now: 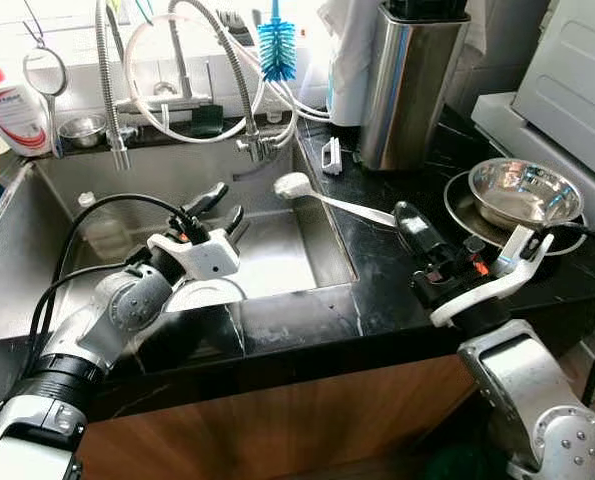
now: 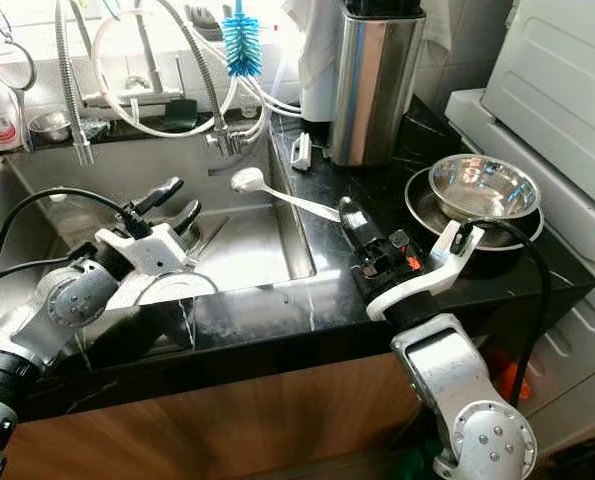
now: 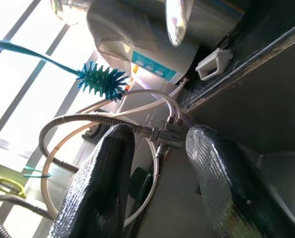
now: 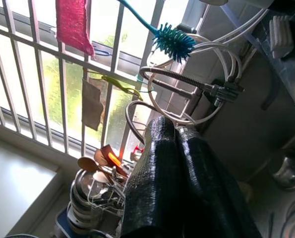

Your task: Kitchen organization

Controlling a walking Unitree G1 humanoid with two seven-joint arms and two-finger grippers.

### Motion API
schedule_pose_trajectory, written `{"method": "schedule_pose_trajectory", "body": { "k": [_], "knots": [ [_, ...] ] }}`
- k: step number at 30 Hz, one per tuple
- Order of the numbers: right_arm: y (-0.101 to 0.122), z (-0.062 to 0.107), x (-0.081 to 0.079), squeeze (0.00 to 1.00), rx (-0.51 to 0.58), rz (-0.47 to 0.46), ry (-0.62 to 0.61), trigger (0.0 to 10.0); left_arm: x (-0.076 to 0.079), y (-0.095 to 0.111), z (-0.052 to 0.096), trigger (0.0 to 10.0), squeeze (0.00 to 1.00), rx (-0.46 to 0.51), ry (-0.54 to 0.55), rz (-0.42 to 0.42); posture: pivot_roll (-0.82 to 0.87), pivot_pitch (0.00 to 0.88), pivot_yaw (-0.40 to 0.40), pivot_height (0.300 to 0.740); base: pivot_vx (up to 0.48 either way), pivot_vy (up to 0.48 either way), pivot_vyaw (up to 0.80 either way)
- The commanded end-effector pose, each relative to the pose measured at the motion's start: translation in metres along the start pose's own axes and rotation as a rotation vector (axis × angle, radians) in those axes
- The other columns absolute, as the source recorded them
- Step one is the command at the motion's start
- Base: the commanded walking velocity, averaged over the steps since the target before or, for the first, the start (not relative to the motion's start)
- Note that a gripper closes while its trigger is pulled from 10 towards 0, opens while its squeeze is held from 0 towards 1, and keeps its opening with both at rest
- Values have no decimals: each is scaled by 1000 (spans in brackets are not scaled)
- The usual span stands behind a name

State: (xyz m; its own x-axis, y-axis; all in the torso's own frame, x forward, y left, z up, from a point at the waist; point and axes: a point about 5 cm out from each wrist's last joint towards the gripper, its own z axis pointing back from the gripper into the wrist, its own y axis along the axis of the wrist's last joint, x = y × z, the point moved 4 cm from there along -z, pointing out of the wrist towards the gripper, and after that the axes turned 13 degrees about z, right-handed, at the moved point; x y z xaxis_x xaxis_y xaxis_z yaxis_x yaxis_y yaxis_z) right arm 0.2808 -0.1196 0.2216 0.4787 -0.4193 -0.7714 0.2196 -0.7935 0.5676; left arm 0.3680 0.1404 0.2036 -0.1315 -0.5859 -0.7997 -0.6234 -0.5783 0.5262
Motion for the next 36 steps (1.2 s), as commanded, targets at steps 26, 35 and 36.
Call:
{"method": "schedule_pose_trajectory", "body": {
  "k": [26,35,36],
  "knots": [
    [-24,-1,-18,0,-23,-98,69,10000,-28,4,-1,10000,0,-12,214,-82,25,46,-30,740,0,0,0],
    [-22,-3,-16,0,-8,-90,65,10000,-19,19,-1,10000,0,78,160,-70,32,48,-29,740,0,0,0],
    [-22,-3,-16,0,-6,-90,65,10000,-19,21,-1,10000,0,83,162,-69,33,48,-29,740,0,0,0]
  ]
}}
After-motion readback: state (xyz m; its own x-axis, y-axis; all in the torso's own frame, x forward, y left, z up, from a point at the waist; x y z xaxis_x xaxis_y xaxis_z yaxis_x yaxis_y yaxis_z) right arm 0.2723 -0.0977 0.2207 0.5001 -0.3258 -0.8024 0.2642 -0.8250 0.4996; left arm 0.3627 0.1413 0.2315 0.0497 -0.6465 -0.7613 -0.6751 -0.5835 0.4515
